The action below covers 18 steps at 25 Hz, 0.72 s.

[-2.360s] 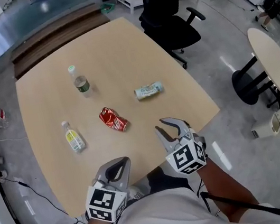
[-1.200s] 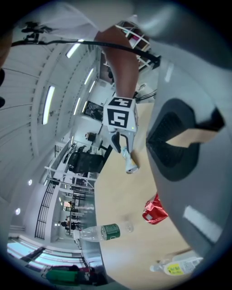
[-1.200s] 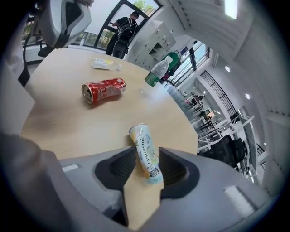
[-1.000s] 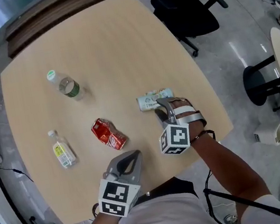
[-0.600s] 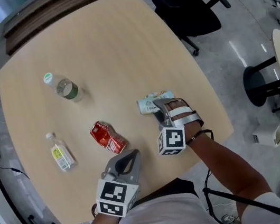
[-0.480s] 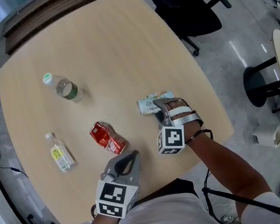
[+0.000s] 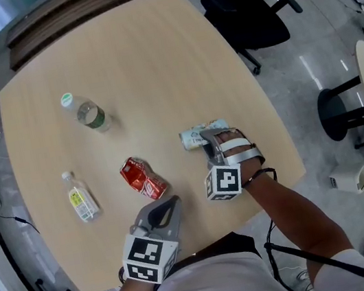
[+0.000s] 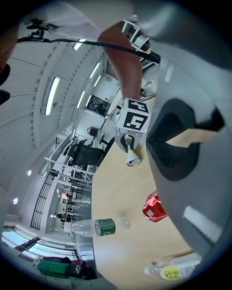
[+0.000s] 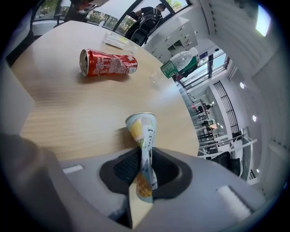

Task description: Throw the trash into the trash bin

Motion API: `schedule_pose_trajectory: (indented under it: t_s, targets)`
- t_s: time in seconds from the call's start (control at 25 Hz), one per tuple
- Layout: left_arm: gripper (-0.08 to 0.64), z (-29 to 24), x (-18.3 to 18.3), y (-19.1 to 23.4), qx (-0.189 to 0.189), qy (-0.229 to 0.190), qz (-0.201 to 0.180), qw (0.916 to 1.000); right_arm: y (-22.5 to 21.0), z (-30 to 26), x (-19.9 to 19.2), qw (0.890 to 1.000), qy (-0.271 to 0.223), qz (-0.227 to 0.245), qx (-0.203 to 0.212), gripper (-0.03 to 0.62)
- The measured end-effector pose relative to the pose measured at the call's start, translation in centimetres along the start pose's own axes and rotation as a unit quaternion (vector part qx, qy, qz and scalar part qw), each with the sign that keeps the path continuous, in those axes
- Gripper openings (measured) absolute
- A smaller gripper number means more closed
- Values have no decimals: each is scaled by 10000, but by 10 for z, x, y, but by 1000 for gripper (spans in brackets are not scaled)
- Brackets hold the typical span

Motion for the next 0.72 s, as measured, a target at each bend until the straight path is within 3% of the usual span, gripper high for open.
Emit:
schedule_pose_trajectory:
  t_s: [0.28, 0.48, 0.6, 0.72]
  targets:
    - [8, 9, 2, -10, -53, -266, 10, 9996, 2, 33, -3, 9980, -161, -582, -212, 71]
    - [8, 20, 8, -29, -319, -479, -243, 9980, 5, 75, -11, 9904, -228, -1279, -466, 69]
    - [8, 38, 9, -41, -377, -719, -332, 9961, 14, 106, -9, 9709, -682, -2269, -360, 69]
    - [8, 54, 9, -51, -350, -1010, -351, 9937, 23, 145, -11, 9318, -1324, -3362, -335, 69]
Point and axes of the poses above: the fingertips, and each gripper's own axes: z backward along the fingers, y to its left, x out of its top, the point moved 1 cm from there along z, backward along the fingers, and after that the axes turned 14 degrees about x, right-handed, at the moved point
